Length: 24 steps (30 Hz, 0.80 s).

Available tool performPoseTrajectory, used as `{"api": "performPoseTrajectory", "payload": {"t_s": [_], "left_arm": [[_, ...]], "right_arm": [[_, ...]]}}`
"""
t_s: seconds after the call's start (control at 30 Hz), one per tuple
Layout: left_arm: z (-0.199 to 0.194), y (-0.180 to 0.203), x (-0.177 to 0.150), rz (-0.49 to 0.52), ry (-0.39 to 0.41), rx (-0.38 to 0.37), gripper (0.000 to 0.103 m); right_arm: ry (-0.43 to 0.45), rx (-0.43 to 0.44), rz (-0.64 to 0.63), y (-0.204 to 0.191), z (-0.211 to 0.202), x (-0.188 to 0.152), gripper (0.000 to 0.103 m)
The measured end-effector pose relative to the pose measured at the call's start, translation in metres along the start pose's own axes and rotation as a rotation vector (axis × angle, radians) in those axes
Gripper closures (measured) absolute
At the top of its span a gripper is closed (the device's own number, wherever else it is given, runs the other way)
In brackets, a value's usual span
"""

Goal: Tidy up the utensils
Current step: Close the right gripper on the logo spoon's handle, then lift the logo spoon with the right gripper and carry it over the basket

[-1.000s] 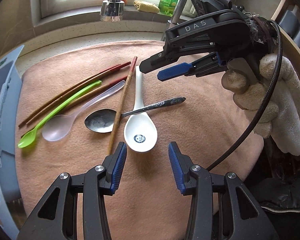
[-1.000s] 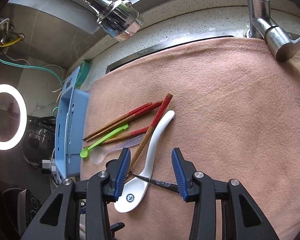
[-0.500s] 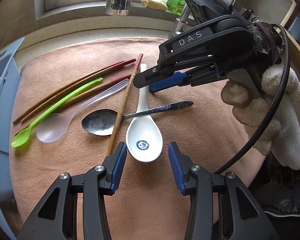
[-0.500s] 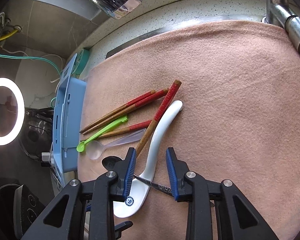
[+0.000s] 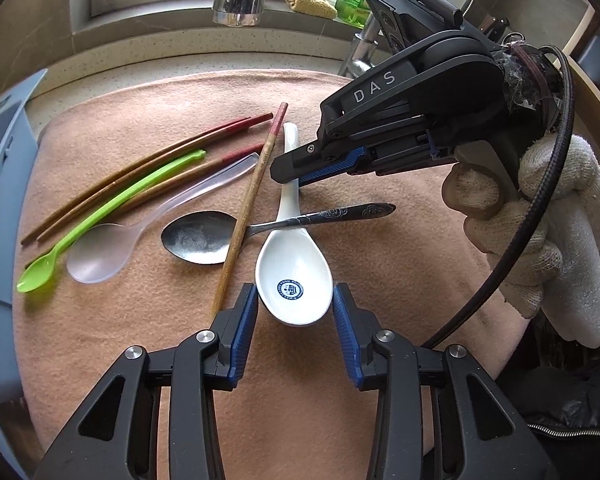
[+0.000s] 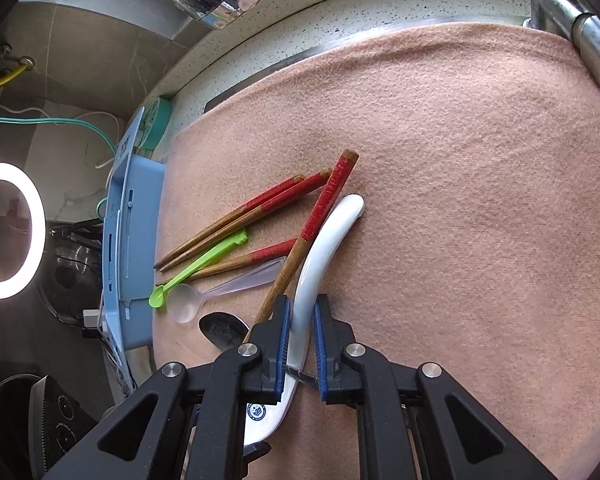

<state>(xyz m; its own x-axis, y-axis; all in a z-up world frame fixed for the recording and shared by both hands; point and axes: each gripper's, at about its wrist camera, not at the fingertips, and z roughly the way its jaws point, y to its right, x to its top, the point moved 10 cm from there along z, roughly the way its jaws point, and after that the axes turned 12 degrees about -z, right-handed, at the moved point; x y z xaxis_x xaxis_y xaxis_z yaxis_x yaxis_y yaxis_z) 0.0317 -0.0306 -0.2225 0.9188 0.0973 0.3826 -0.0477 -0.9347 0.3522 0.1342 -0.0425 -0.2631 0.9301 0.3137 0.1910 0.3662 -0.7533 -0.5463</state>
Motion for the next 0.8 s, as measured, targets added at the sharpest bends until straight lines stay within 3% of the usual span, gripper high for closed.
{"api": "performPoseTrajectory", "payload": {"t_s": [0.27,0.8], "left_arm": [[-0.003,0.014,-0.001,0.011,0.002,-0.046,0.066],[0.006,0.077,-0.007,0.085,-0.001,-0.118,0.066]], "right_arm": [[0.032,-0.004,0.028,0.007,-0.022,-0.008,0.093],[0.113,-0.041,0.080,0.042,-0.079,-0.032,0.094]]}}
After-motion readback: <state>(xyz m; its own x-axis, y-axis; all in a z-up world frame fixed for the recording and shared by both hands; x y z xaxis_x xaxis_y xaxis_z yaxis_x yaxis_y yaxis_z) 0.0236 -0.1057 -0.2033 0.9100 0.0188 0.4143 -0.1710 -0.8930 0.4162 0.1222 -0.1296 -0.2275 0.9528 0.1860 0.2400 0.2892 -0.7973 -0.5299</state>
